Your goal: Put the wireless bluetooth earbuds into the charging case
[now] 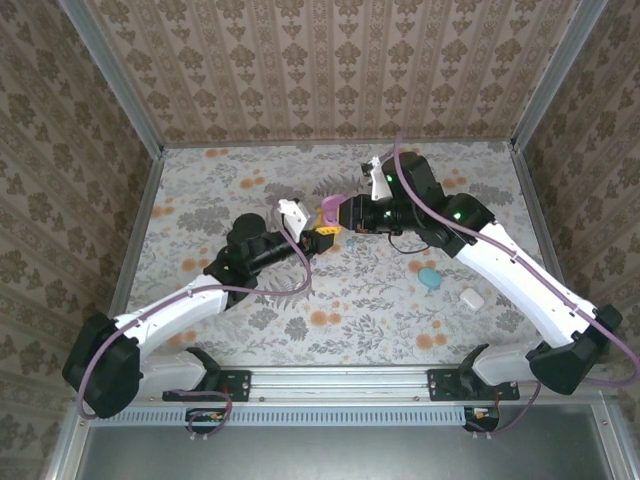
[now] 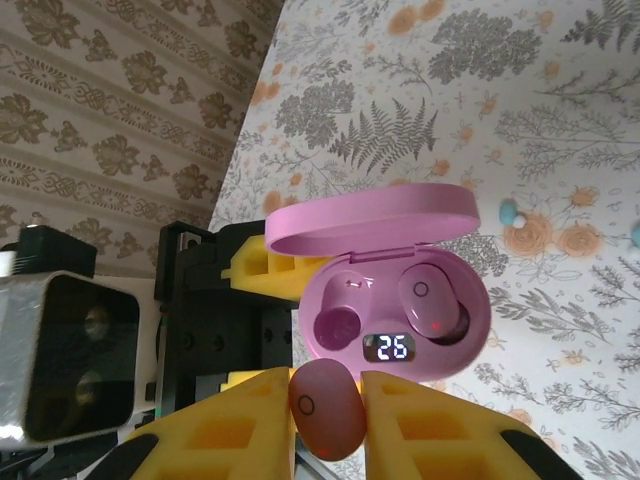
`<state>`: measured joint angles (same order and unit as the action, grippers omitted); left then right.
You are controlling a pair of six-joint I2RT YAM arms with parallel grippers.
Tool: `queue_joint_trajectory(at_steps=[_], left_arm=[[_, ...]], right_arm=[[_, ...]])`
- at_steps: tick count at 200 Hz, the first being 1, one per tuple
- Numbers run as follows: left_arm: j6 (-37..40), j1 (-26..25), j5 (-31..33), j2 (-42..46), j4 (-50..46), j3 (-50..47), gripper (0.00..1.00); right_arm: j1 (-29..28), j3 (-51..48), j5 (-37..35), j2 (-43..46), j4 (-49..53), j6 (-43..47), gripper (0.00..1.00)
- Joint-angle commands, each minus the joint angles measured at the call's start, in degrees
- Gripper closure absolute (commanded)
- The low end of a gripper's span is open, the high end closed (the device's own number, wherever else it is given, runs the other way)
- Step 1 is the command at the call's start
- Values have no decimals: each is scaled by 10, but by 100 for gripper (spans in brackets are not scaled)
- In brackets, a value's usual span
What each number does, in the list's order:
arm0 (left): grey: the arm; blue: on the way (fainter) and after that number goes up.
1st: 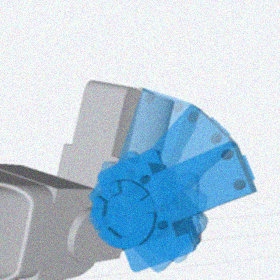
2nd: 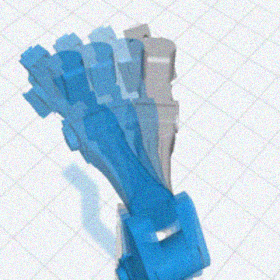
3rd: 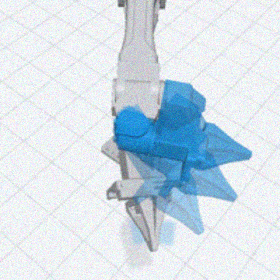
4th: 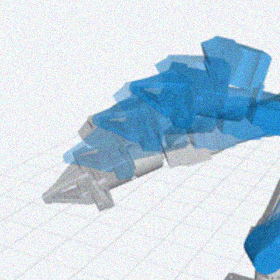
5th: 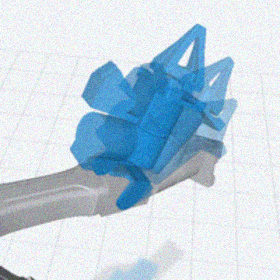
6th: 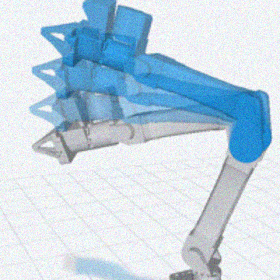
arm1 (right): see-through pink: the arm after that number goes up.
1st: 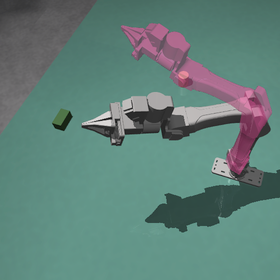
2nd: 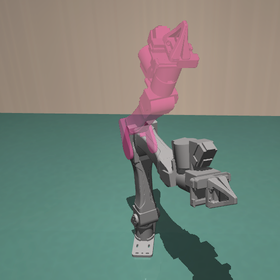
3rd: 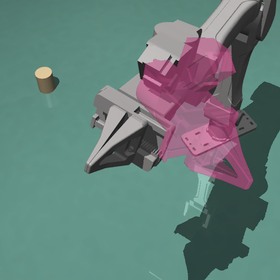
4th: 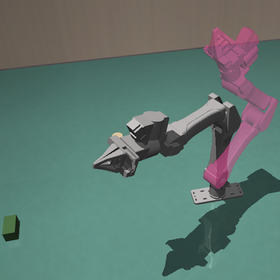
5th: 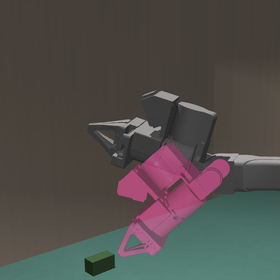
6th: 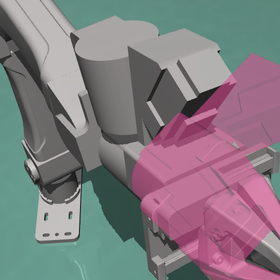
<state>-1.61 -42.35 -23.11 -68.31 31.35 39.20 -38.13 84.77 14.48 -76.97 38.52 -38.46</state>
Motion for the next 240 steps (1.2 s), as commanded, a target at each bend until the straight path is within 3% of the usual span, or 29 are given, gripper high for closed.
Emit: queue_joint_trajectory(at_steps=[1,131,240], left_arm=[[14,-6,-2,-2,24,22,68],[35,-26,72,4,47,9,69],[43,-35,69,3,41,12,69]], right_arm=[[-6,21,15,-6,-30,-20,77],[-45,76,-110,-55,62,-26,78],[-49,71,-132,-64,30,-31,78]])
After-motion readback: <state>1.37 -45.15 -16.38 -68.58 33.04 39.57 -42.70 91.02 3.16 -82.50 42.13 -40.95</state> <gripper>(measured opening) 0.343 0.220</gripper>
